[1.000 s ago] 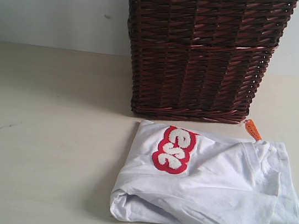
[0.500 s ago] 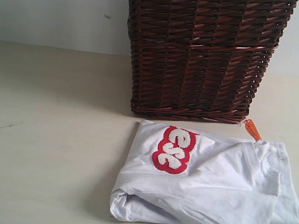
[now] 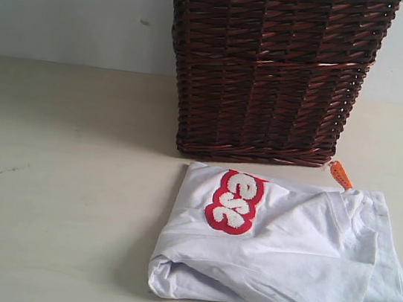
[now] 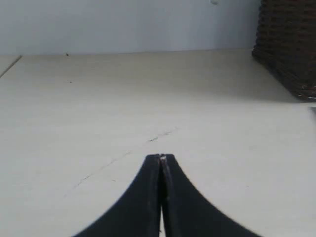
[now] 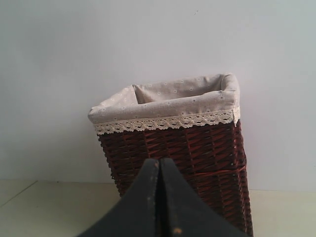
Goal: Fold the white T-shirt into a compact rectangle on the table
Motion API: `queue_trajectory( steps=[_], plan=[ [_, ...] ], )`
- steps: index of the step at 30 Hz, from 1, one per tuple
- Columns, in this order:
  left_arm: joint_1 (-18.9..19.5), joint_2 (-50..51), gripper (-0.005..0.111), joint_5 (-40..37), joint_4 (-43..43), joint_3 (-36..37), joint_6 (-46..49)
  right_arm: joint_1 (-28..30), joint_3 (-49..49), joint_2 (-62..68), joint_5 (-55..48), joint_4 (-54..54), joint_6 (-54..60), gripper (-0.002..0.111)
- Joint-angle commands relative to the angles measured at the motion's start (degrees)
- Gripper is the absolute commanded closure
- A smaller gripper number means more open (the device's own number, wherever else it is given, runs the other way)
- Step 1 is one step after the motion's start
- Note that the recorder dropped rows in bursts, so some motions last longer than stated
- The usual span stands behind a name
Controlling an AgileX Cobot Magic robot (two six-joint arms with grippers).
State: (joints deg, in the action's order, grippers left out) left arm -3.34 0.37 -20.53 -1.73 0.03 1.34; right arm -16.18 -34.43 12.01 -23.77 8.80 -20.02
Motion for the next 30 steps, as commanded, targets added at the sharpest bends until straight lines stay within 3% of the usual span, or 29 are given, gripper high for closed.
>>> queue_trajectory(
  steps=[1,5,9,16,22,30],
  plan=[
    [0.1,-0.4,0.107,0.4,-0.5,0.0,-0.1,-0.2,0.4,-0.1,-0.1,1.6,2.1,0.108],
    [0.1,-0.4,0.107,0.4,-0.5,0.0,-0.1,-0.2,0.6,-0.6,0.9,3.3,3.3,0.108],
    [0.1,-0.4,0.107,0.4,-0.5,0.0,-0.1,1.8,2.6,-3.5,9.5,3.7,12.7,0.108],
    [0.1,-0.4,0.107,0.4,-0.5,0.0,-0.1,11.9,6.7,-11.1,26.8,-0.7,24.4,0.108],
    [0.1,-0.4,0.107,0.4,-0.5,0.0,-0.1,19.3,9.6,-12.0,26.8,-2.6,26.4,0.108],
    [0.1,-0.4,0.107,0.4,-0.5,0.0,-0.1,19.6,19.2,-12.0,26.9,-5.6,25.8,0.108]
  ],
)
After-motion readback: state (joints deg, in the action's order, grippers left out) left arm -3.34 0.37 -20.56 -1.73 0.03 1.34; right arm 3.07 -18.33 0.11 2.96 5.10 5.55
